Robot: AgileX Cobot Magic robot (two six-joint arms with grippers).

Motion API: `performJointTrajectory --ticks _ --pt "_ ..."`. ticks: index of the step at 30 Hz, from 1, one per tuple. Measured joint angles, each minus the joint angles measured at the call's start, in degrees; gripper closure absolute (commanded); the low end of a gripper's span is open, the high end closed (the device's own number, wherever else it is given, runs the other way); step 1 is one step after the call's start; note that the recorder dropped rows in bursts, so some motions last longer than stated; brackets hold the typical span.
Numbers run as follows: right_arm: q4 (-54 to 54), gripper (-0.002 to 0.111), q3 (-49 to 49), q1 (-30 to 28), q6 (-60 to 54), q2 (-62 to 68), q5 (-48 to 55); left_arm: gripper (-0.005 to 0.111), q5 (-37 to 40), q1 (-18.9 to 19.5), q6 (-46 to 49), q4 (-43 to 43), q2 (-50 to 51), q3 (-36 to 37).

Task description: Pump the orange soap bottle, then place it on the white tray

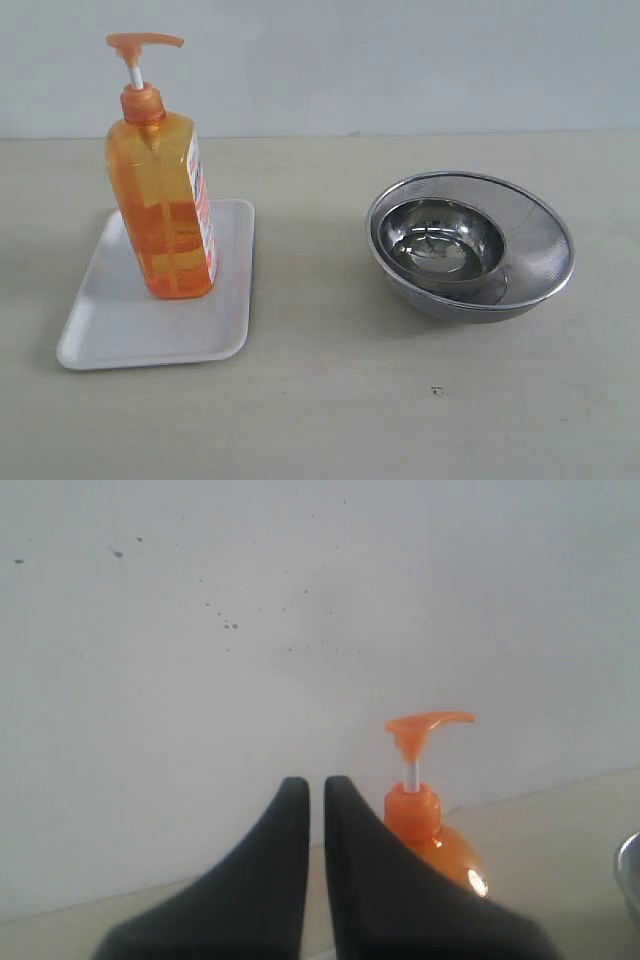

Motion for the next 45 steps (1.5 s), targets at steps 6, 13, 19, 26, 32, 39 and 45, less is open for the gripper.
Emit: performJointTrajectory --ticks 6,13,19,26,32,39,45 --pt "0.0 0.108 0.0 0.0 0.0 0.0 0.0 0.102 1.5 -0.1 -7.0 -4.5 -1.2 0.0" --pt "0.0 0.108 0.0 0.0 0.0 0.0 0.0 0.102 1.5 -2.3 1.0 -5.2 -3.8 0.0" --pt "0.0 0.108 0.0 0.0 0.0 0.0 -0.1 0.102 2.0 -2.7 22.7 -4.9 -7.7 0.0" --pt "0.0 0.108 0.0 0.0 0.0 0.0 -0.1 0.102 7.9 -4.5 24.4 -5.5 -17.2 0.0" --pt "0.0 0.108 0.0 0.0 0.0 0.0 -0.1 0.102 8.2 -4.8 21.0 -5.7 -21.8 0.0" --pt "0.0 0.108 0.0 0.0 0.0 0.0 -0.1 0.102 6.8 -4.9 17.6 -6.5 -22.8 0.0" --pt "0.0 0.108 0.0 0.0 0.0 0.0 -0.1 0.102 6.0 -4.9 35.1 -28.2 -22.8 2.0"
